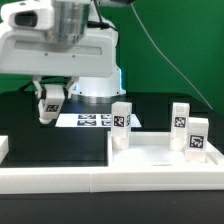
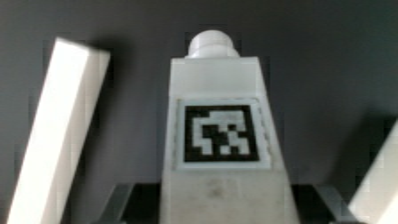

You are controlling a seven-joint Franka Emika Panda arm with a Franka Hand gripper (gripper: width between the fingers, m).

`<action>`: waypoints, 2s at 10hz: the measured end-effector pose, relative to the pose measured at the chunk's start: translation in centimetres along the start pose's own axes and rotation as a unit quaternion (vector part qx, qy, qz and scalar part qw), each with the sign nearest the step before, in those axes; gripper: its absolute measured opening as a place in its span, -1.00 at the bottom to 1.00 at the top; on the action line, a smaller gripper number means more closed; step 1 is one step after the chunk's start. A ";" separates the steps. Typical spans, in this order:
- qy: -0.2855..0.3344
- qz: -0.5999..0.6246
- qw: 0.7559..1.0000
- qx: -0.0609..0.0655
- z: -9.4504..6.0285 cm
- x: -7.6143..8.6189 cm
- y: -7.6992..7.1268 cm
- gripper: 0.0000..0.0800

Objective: Assemble square table

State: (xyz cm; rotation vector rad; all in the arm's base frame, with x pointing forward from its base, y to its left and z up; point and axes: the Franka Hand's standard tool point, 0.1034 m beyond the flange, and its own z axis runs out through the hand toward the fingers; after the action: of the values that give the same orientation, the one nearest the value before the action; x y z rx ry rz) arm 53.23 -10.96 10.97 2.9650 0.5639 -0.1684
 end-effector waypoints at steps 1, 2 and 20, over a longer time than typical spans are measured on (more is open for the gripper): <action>0.034 -0.019 0.999 -0.011 -0.1 0.6 0.7 -0.27; 0.052 -0.014 0.998 -0.016 0.2 0.3 0.9 -0.27; 0.099 0.041 0.994 0.021 -1.9 9.2 -2.8 -0.27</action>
Offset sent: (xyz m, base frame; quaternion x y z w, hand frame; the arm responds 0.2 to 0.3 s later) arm 0.0000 0.0000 0.0000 0.0000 0.1938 0.0000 0.9810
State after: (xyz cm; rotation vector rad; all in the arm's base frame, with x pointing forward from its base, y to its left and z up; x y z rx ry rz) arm 60.87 -4.81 11.42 3.0603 0.4648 0.1238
